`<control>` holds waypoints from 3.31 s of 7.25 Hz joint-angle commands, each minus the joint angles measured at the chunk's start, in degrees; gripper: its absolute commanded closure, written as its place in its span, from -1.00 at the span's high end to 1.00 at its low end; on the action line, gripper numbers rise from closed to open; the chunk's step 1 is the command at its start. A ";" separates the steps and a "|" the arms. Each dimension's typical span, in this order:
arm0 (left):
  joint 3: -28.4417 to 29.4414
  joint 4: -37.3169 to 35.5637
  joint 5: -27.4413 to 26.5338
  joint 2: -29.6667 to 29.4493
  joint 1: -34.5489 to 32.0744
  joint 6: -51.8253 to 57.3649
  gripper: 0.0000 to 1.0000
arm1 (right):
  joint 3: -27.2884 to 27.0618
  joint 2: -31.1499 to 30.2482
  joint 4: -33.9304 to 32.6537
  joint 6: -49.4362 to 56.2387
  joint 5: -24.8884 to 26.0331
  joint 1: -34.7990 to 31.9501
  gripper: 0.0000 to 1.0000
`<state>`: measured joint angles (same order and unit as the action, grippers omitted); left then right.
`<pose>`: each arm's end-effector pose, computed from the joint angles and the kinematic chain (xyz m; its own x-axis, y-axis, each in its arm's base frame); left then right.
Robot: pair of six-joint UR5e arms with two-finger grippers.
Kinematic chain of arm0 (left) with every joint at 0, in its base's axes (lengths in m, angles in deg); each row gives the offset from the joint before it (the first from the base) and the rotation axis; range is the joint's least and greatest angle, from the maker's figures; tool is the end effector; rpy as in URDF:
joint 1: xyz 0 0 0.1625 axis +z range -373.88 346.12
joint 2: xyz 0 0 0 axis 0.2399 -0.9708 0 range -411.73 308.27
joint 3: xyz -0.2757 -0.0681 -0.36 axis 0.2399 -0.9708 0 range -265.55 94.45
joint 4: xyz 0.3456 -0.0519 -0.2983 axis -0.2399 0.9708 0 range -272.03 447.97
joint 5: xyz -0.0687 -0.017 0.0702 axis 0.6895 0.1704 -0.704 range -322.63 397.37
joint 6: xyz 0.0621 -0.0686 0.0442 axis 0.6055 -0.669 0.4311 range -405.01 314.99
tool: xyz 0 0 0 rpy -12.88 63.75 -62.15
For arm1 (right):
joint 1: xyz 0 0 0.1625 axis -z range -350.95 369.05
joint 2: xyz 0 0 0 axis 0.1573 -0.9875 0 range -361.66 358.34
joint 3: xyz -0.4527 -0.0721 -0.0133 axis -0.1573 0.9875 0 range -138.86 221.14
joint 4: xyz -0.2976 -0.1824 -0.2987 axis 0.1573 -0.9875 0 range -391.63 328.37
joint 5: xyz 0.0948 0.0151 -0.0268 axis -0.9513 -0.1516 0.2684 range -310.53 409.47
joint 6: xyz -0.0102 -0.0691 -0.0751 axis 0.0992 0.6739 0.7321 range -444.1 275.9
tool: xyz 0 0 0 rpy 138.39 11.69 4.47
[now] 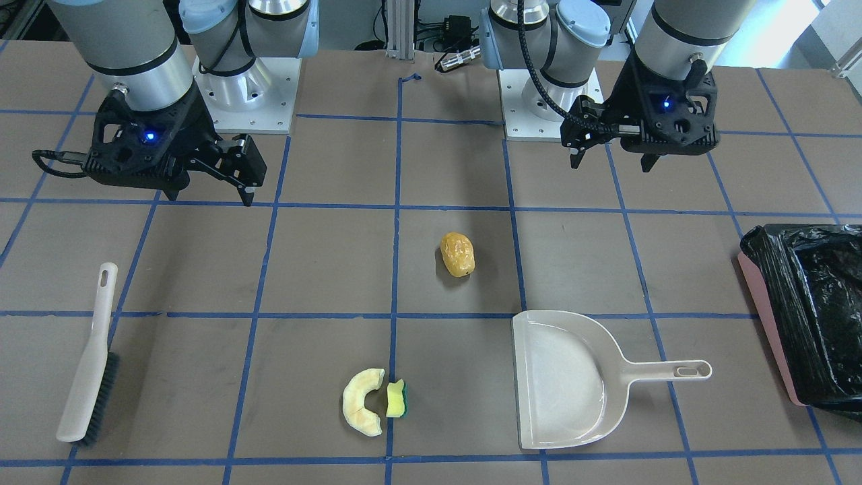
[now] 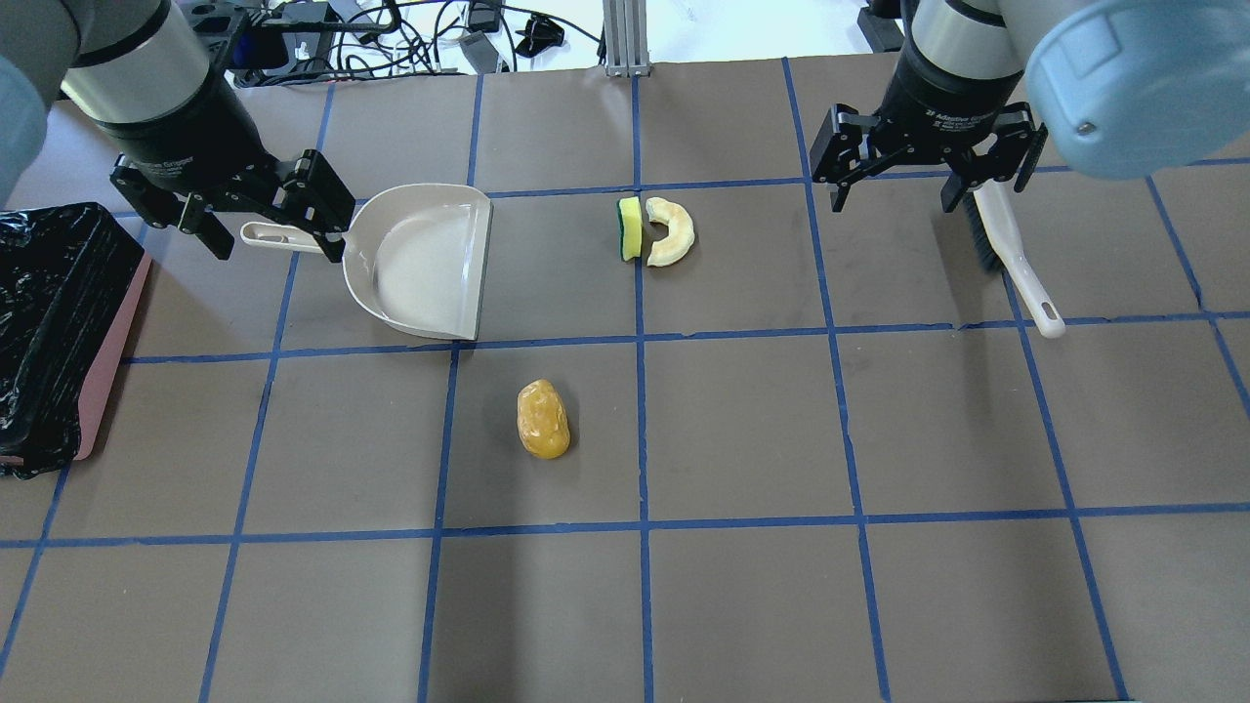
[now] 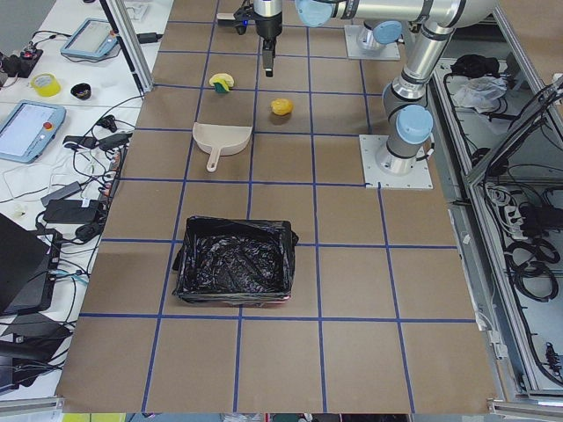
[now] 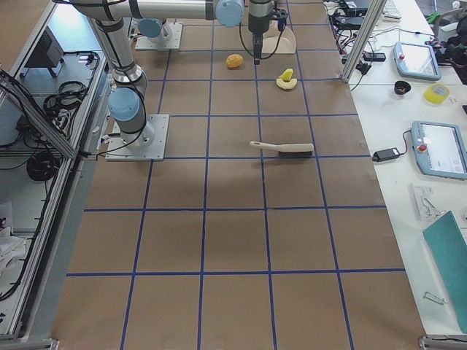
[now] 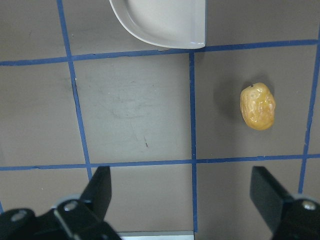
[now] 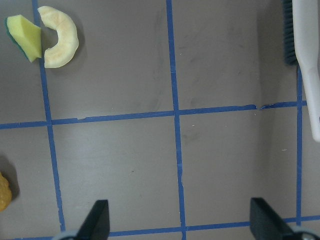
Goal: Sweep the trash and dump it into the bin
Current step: 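Move the left gripper to the dustpan handle while the right approaches the brush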
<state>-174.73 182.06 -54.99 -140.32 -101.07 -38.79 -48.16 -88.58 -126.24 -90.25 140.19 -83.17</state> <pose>-0.1032 -0.5301 0.5323 -0.9974 0.0608 -0.0375 0.0594 0.9976 0.0368 0.1539 -0.5619 0.5036 -0.9976 0.0691 0.0084 0.0687 0.9968 -0.0401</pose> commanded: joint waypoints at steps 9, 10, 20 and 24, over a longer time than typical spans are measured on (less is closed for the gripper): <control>-0.48 -3.83 0.52 -1.93 3.24 -8.67 1.00 | 0.70 -1.14 0.13 -0.52 0.16 0.02 1.00; -0.39 -5.22 0.51 -2.54 3.51 -15.21 1.00 | 0.62 -1.06 -0.13 -1.40 0.33 -0.07 1.00; 6.10 -17.45 -3.00 -17.81 8.35 -74.93 0.94 | -9.39 2.28 -14.87 4.26 1.46 0.46 1.00; 11.03 -17.63 -7.30 -27.40 8.44 -84.44 0.55 | -9.93 9.47 -18.65 20.79 1.65 16.69 0.91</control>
<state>-164.68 164.51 -60.72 -165.01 -92.65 -121.68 -57.79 -81.96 -142.50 -74.74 141.88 -71.38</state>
